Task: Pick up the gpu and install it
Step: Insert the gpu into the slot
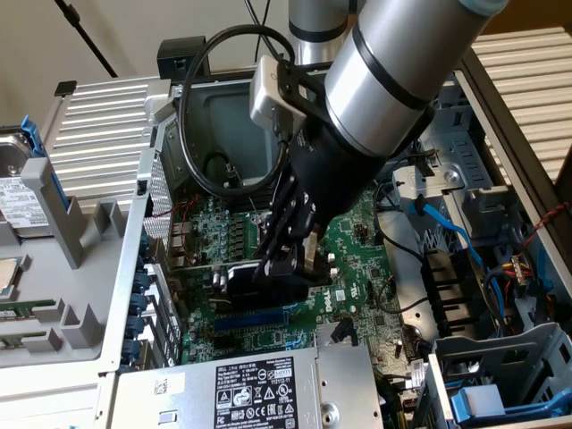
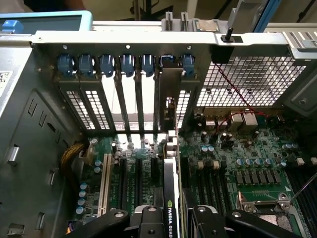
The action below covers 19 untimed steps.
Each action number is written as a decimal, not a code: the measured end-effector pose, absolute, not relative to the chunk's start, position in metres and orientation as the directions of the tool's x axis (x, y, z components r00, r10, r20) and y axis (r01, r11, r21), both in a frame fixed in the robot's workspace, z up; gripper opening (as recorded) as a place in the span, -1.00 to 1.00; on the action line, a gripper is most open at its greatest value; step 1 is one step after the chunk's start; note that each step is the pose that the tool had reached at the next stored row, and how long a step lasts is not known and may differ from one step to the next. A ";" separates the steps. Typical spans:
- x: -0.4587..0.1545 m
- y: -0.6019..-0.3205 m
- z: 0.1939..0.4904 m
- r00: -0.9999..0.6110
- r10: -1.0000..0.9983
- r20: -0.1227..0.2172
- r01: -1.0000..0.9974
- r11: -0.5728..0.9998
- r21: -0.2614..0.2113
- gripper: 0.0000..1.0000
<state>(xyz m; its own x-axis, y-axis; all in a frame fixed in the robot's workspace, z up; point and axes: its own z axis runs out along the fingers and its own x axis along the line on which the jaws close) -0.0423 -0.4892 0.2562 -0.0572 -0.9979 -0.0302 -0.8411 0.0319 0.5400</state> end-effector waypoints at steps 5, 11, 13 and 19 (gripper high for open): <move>-0.043 -0.489 0.255 -0.057 -0.998 -0.030 -0.841 0.032 0.540 -0.47; -0.045 -0.489 0.254 -0.057 -0.998 -0.030 -0.840 0.032 0.541 -0.47; -0.045 -0.489 0.254 -0.058 -0.998 -0.030 -0.840 0.032 0.542 -0.47; -0.042 -0.490 0.254 -0.058 -0.998 -0.030 -0.839 0.032 0.543 -0.47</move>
